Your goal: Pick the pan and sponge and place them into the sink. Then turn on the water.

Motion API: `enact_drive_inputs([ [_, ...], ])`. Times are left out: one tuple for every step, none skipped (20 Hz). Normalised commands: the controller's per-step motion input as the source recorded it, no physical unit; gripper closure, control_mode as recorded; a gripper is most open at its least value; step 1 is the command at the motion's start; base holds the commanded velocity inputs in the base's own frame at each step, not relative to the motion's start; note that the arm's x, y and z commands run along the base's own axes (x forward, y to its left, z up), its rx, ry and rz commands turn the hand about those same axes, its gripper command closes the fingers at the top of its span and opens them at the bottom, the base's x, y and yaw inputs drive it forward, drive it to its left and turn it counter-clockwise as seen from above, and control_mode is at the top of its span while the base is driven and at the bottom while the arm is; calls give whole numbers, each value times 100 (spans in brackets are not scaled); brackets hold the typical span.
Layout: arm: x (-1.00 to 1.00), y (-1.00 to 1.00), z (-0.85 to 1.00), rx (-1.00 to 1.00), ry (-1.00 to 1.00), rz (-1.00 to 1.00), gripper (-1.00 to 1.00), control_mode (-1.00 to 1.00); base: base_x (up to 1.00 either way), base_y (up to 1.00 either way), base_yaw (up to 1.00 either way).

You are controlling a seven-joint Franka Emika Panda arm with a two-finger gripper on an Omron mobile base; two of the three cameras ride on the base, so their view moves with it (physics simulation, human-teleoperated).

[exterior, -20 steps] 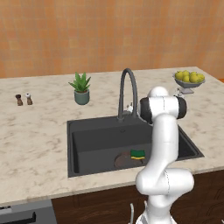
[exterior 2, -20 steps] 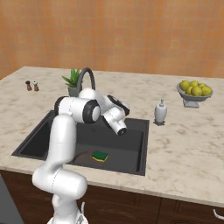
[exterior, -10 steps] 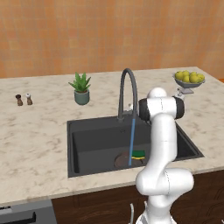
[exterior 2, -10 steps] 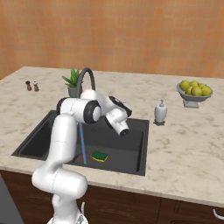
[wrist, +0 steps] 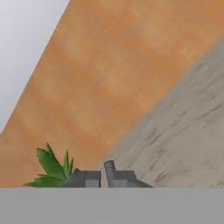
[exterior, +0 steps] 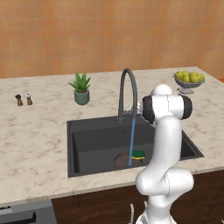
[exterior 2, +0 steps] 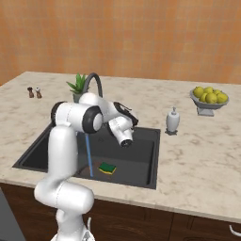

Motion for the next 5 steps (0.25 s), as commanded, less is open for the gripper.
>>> enact_drive_inputs([
  [-100,-57,75,15,-9,-3,100,-100,0,0,0],
  [-100,-57,86,14,-11,-1,100,-100,0,0,0],
  [-100,-75,96,14,-12,0,100,-100,0,0,0],
  [-93,-80,94,17,-10,0,100,-100,0,0,0],
  [-92,-75,91,17,-9,0,100,-100,0,0,0],
])
